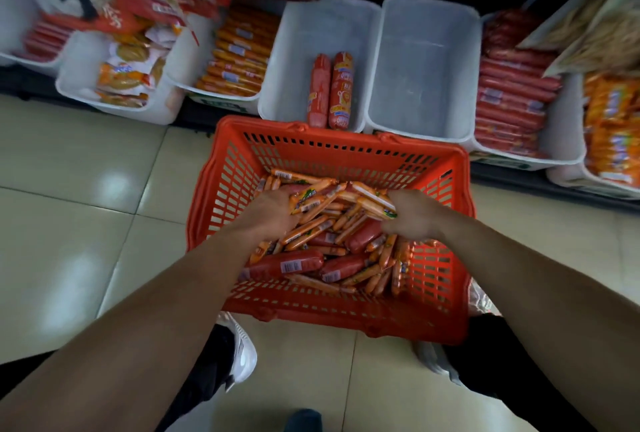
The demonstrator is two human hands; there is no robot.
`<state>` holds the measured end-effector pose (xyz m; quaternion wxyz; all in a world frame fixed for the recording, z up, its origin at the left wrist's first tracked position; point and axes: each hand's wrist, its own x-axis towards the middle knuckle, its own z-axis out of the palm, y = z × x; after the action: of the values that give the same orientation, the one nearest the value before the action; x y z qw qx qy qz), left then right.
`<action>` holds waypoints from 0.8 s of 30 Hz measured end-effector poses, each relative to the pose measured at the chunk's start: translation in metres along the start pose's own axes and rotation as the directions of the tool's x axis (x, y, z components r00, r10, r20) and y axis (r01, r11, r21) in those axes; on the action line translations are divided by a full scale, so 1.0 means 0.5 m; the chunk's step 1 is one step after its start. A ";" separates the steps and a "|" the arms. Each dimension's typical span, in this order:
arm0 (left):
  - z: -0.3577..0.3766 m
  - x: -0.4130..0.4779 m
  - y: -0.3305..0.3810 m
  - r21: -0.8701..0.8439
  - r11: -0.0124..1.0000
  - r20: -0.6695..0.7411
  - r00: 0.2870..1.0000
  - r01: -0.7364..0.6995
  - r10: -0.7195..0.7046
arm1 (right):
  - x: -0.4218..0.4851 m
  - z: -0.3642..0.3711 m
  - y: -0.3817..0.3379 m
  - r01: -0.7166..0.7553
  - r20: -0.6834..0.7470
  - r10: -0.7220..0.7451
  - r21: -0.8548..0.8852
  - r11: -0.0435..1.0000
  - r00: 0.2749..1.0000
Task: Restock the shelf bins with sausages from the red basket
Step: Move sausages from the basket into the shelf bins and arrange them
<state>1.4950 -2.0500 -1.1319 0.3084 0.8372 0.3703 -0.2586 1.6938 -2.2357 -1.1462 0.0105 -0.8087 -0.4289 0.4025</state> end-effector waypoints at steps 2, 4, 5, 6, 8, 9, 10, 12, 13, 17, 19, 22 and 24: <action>-0.033 -0.018 0.012 -0.006 1.000 -0.016 1.000 -0.021 0.020 | -0.028 -0.060 -0.014 0.032 -0.045 -0.033 -0.018 0.999 0.998; -0.079 -0.035 0.029 -0.006 1.000 -0.043 0.999 -0.031 0.031 | -0.054 -0.132 -0.025 0.053 -0.131 -0.060 -0.056 0.997 0.990; -0.106 -0.043 0.039 0.006 0.999 -0.057 0.998 -0.039 0.039 | -0.064 -0.167 -0.027 0.061 -0.177 -0.074 -0.078 0.995 0.982; -0.134 -0.050 0.048 0.013 0.999 -0.075 0.996 -0.046 0.047 | -0.071 -0.201 -0.026 0.065 -0.217 -0.083 -0.088 0.994 0.973; -0.187 -0.060 0.067 0.027 0.998 -0.123 0.990 -0.064 0.066 | -0.078 -0.265 -0.019 0.066 -0.276 -0.085 -0.077 0.995 0.957; -0.211 -0.062 0.074 0.029 0.997 -0.147 0.986 -0.073 0.077 | -0.074 -0.293 -0.012 0.061 -0.291 -0.079 -0.070 0.996 0.953; -0.230 -0.061 0.079 0.016 0.996 -0.166 0.982 -0.085 0.087 | -0.066 -0.318 -0.004 0.057 -0.299 -0.074 -0.066 0.996 0.951; -0.260 -0.060 0.092 -0.053 0.991 -0.187 0.976 -0.124 0.112 | -0.038 -0.354 0.013 0.046 -0.307 -0.055 -0.038 0.998 0.950; -0.270 -0.059 0.099 -0.096 0.984 -0.197 0.972 -0.150 0.129 | -0.020 -0.366 0.021 0.045 -0.312 -0.047 -0.013 0.999 0.949; -0.272 -0.011 0.115 -0.239 0.949 -0.246 0.958 -0.206 0.145 | 0.080 -0.372 0.054 0.050 -0.326 -0.029 0.057 0.997 0.945; -0.264 0.032 0.119 -0.273 0.940 -0.253 0.958 -0.204 0.135 | 0.134 -0.360 0.074 0.046 -0.309 -0.028 0.050 0.998 0.951; -0.250 0.094 0.119 -0.276 0.939 -0.269 0.955 -0.205 0.129 | 0.200 -0.329 0.111 0.007 -0.253 0.001 0.031 1.000 0.968; -0.238 0.120 0.114 -0.278 0.941 -0.274 0.955 -0.195 0.117 | 0.225 -0.307 0.128 -0.032 -0.216 0.030 -0.004 0.999 0.976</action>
<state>1.5992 -1.9687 -1.0725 0.4024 0.8333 0.3735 -0.0645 1.8736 -2.1469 -1.1380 0.0477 -0.8541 -0.4142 0.3110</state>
